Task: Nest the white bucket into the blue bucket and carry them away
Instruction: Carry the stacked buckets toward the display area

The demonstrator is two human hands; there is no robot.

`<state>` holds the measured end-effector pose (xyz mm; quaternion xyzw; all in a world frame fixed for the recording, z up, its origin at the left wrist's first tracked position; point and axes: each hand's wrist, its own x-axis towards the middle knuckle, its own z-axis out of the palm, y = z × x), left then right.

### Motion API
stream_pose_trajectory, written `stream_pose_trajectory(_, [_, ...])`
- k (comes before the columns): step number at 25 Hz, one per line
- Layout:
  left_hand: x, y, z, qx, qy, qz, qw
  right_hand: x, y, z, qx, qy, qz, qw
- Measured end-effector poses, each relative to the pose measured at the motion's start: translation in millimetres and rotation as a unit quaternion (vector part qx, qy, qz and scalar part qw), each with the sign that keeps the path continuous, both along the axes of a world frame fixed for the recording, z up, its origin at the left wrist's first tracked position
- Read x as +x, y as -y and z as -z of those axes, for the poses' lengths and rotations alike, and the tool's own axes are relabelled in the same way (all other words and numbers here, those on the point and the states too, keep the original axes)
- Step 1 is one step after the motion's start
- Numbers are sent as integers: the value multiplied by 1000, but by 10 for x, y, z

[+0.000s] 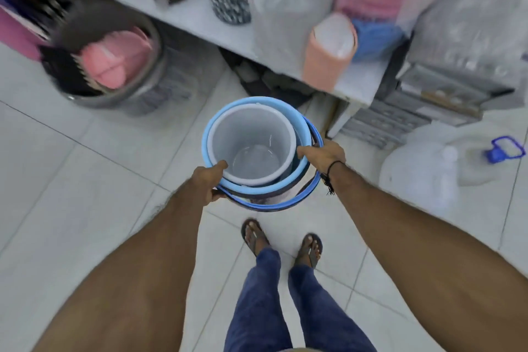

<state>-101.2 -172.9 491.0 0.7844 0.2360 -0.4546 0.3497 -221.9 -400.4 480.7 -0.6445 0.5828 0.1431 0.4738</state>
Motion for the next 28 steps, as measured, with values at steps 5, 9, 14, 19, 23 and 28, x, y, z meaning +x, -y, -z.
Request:
stream_pose_trajectory(5, [1093,-50,-1457,-47,103,3,994,1132,-65,-1466,-119,115,-23,986])
stream_pose_trajectory(9, [1932,43,-2527,-79,204,15,976,1958,38,-2463,-184,185,-25,965])
stream_pose_trajectory(14, [2782,480,-3444,-130,306,17,943,2837,511,-3327,-235,254,-6,938])
stream_pose_trajectory(19, [3667,1268,-3726,-162,329,9,930,3738,1348,-3666,-307,265,-8,914])
stream_pose_trajectory(23, [4373,1929,-3458,-146,327,9,934,4329,1982,-3510,-341,233,-8,911])
stream_pose_trajectory(28, [5015,2598,-2810,-133,293,13,947,4913,2551,-2946,-313,196,-10,929])
